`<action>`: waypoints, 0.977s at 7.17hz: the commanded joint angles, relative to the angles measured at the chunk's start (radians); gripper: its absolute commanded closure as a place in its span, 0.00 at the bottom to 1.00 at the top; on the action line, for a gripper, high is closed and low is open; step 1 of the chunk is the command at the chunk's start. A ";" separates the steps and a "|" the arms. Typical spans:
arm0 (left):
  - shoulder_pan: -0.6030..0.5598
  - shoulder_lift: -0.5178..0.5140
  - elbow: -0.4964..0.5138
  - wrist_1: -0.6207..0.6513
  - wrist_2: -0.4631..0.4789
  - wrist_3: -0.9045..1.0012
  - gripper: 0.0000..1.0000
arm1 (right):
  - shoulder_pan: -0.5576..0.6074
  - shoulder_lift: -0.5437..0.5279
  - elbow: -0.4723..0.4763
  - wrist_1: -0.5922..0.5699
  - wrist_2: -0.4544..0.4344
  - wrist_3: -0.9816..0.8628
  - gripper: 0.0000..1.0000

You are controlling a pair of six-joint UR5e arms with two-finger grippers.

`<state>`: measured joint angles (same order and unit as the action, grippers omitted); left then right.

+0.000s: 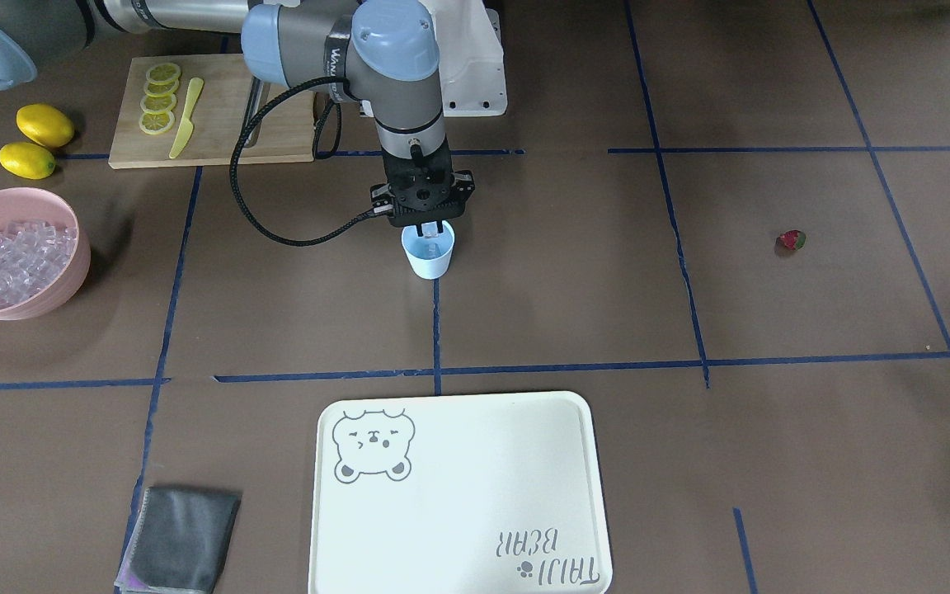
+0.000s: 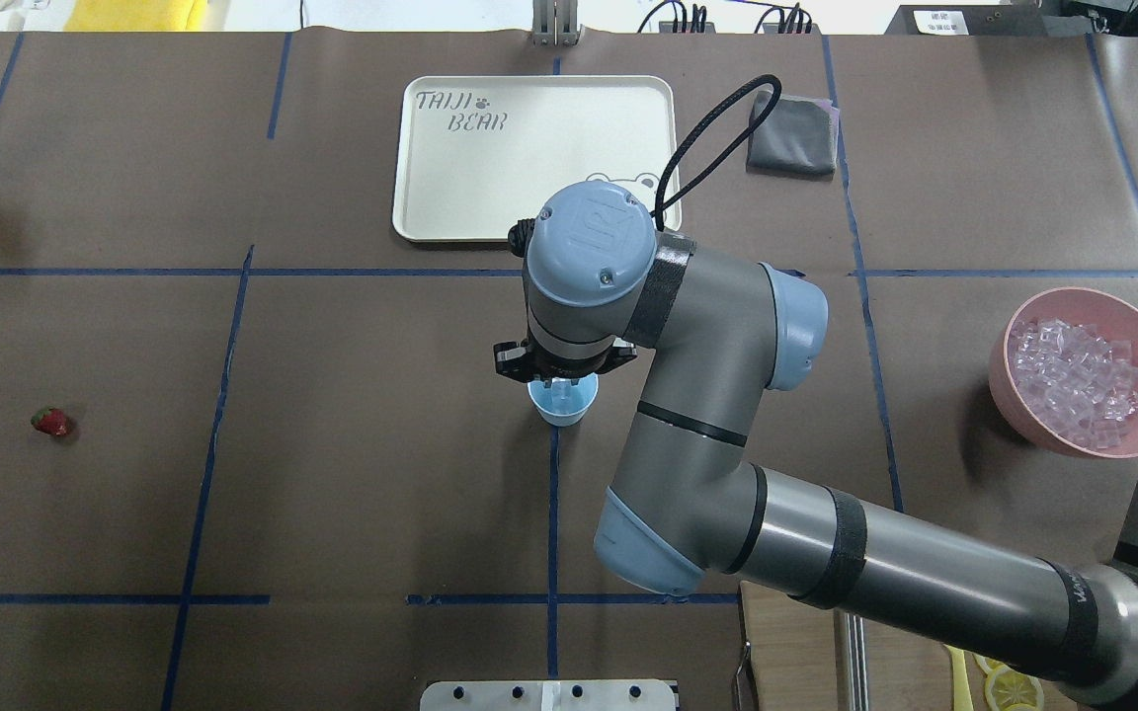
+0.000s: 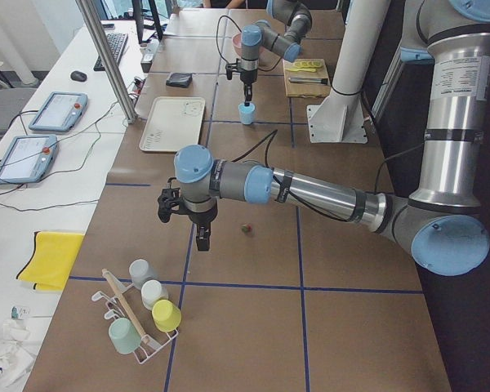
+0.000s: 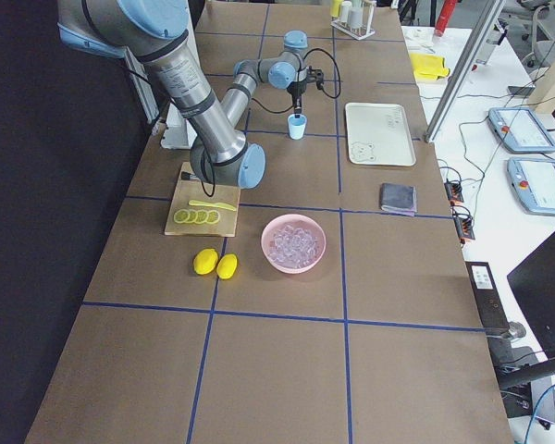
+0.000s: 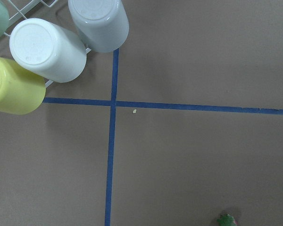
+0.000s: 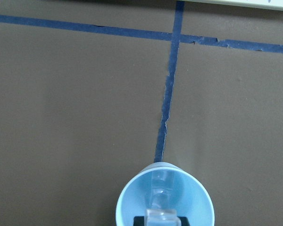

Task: Put ice and strawberries in cup
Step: 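Open the right gripper to drop the ice into the blue cup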

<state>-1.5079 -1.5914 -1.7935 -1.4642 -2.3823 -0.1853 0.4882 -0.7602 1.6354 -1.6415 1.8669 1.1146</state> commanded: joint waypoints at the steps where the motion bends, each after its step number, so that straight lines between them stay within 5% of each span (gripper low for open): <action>1: 0.000 -0.001 0.000 -0.001 0.000 0.000 0.00 | 0.000 0.001 0.004 0.002 0.000 0.019 0.16; 4: 0.023 -0.002 -0.001 -0.002 0.000 -0.019 0.00 | 0.010 -0.005 0.043 -0.004 0.009 0.018 0.04; 7: 0.207 0.002 -0.043 -0.095 0.011 -0.302 0.00 | 0.116 -0.189 0.240 -0.008 0.089 -0.024 0.01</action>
<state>-1.3629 -1.5930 -1.8259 -1.5080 -2.3752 -0.3794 0.5574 -0.8658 1.7937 -1.6485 1.9221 1.1146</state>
